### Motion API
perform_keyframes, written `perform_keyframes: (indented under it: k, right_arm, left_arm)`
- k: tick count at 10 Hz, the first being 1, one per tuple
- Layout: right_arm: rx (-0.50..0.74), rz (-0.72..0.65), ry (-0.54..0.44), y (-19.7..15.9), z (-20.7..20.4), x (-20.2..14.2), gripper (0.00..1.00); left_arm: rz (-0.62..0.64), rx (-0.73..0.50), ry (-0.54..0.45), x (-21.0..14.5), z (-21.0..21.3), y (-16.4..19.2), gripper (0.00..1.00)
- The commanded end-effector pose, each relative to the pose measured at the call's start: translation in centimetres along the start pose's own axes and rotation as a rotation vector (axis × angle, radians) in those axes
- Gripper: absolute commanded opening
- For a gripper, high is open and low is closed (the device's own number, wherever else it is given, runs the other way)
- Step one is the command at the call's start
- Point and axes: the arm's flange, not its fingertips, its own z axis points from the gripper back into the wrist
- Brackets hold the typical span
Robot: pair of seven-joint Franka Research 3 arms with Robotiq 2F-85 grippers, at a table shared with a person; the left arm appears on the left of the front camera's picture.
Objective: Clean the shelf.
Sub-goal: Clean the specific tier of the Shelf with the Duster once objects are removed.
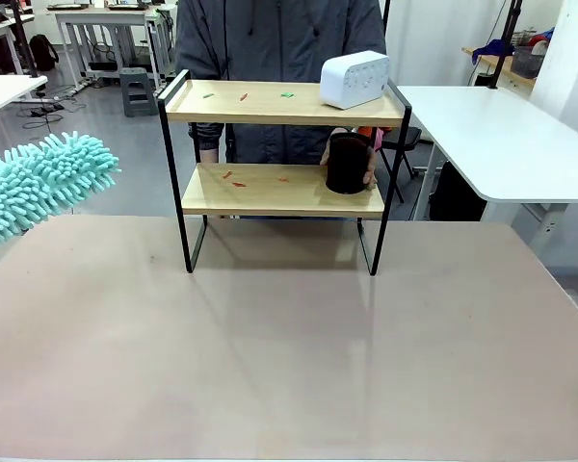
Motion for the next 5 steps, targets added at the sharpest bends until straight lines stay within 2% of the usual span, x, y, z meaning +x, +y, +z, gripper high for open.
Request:
perform_keyframes:
  k: [1,5]
  right_arm:
    - [0.025,0.023,-0.011,0.11,-0.02,0.11,1.00]
    - [0.025,0.023,-0.011,0.11,-0.02,0.11,1.00]
  left_arm:
    - [0.010,-0.012,-0.001,0.09,0.34,-0.23,0.00]
    - [0.010,-0.012,-0.001,0.09,0.34,-0.23,0.00]
